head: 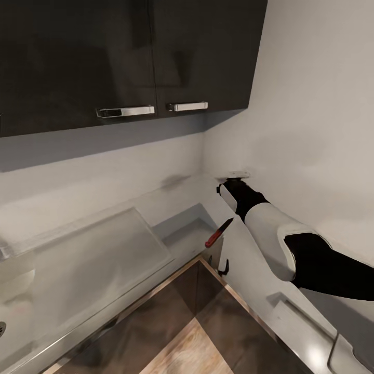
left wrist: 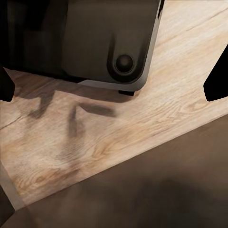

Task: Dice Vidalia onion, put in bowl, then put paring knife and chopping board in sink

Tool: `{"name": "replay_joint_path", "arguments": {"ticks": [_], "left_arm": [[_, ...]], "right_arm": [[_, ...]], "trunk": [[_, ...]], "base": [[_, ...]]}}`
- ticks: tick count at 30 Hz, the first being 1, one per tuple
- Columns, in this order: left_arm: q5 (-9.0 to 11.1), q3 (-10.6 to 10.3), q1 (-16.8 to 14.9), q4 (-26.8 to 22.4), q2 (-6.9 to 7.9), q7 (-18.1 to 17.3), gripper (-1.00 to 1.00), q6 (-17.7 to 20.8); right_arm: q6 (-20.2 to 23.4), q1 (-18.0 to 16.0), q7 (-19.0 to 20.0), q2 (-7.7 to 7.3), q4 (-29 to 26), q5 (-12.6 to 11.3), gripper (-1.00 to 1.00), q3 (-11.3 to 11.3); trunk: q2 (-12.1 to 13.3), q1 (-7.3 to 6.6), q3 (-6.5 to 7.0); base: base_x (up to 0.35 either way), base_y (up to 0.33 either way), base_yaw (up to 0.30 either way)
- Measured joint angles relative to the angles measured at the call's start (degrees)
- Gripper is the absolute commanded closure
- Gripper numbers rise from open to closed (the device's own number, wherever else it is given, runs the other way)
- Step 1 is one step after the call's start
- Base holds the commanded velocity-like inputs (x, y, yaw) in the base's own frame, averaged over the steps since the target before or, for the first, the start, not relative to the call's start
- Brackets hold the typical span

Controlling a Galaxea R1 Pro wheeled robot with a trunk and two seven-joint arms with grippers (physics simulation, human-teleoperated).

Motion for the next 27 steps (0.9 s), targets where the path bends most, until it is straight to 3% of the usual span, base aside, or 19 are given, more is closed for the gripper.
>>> {"name": "replay_joint_path", "arguments": {"ticks": [8,27], "left_arm": [[0.0,0.0,0.0,0.0,0.04,-0.1,-1.0,0.0],[0.0,0.0,0.0,0.0,0.03,-0.1,-1.0,0.0]], "right_arm": [[0.0,0.0,-0.1,-0.01,0.0,0.0,-1.0,0.0],[0.0,0.1,0.0,0.0,1.6,-0.1,-1.0,0.0]], "trunk": [[0.0,0.01,0.0],[0.0,0.0,-0.29]], "base": [[-0.136,0.095,0.0],[-0.007,0.005,0.0]]}}
